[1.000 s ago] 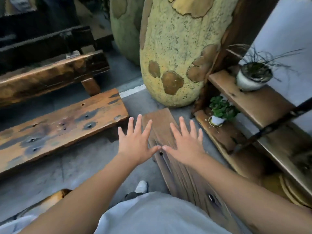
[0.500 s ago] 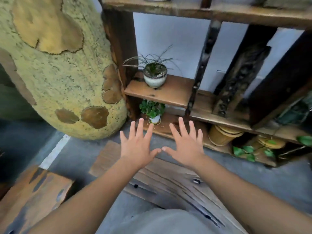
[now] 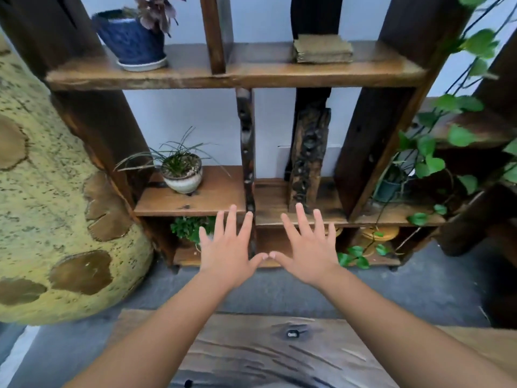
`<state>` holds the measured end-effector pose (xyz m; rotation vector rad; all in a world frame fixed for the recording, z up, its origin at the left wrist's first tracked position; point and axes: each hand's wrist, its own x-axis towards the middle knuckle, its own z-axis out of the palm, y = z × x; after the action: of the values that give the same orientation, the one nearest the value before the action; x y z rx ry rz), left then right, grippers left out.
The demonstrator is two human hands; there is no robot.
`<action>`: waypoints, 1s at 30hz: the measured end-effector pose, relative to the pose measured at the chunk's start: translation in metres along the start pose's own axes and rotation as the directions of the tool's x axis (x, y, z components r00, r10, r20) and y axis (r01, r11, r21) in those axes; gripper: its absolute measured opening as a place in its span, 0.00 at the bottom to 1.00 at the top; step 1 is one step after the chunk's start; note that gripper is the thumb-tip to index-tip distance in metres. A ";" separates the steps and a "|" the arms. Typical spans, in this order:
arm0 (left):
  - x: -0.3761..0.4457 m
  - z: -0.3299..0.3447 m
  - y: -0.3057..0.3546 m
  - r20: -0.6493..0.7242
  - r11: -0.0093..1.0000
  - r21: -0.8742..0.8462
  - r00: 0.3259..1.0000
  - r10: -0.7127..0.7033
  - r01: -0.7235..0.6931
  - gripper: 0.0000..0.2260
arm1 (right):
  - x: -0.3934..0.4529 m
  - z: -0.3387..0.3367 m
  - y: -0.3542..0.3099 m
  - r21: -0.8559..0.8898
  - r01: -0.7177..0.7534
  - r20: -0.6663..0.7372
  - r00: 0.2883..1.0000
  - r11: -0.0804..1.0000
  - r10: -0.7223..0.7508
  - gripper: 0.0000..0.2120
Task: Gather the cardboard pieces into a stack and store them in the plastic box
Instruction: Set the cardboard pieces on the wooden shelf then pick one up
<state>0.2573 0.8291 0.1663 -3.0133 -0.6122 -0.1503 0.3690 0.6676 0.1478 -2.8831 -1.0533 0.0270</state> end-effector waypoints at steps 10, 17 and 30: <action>0.102 -0.058 0.051 -0.188 0.999 0.039 0.982 -0.021 0.029 0.44 | 0.078 -0.073 0.081 -0.049 0.039 -0.173 0.984 0.998 -0.047 0.44; 0.165 -0.121 0.064 -0.359 0.995 0.090 0.933 -0.003 0.038 0.43 | 0.124 -0.152 0.110 -0.103 0.071 -0.334 0.937 0.992 -0.102 0.44; 0.219 -0.199 0.063 -0.470 0.997 0.059 0.879 0.075 -0.053 0.43 | 0.161 -0.254 0.113 -0.101 0.046 -0.503 0.859 0.994 -0.091 0.44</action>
<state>0.4659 0.8397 0.3854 -2.7810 -0.4542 -0.8263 0.5754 0.6695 0.3942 -2.6719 -1.0572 -0.7577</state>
